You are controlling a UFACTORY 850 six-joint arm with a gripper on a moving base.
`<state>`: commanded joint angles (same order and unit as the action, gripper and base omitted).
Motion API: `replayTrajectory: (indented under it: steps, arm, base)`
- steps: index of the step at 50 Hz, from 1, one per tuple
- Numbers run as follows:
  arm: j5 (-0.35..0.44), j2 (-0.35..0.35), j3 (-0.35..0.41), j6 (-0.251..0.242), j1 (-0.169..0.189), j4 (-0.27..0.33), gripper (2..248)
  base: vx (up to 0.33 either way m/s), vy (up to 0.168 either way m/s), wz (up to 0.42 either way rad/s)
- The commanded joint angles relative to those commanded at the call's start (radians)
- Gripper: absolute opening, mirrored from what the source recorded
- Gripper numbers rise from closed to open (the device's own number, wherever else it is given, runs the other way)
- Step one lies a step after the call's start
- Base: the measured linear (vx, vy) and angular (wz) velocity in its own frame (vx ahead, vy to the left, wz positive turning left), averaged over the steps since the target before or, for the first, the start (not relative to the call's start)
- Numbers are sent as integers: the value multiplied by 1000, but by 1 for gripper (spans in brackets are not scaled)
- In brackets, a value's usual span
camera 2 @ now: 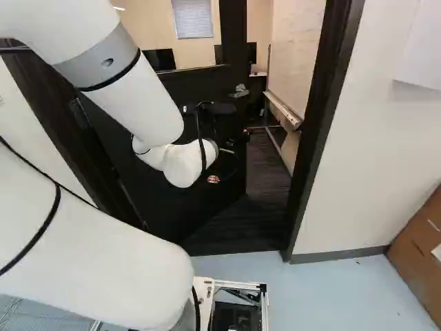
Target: Open the door and move inside
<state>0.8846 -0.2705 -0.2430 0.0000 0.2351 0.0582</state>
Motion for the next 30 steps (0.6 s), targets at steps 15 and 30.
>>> replayTrajectory:
  steps: [15, 30]
  arm:
    - [0, 0, 0, 0, 0, 0, 247]
    - [0, 0, 0, 0, 0, 0, 247]
  base:
    - [62, 74, 268]
    - [80, 86, 265]
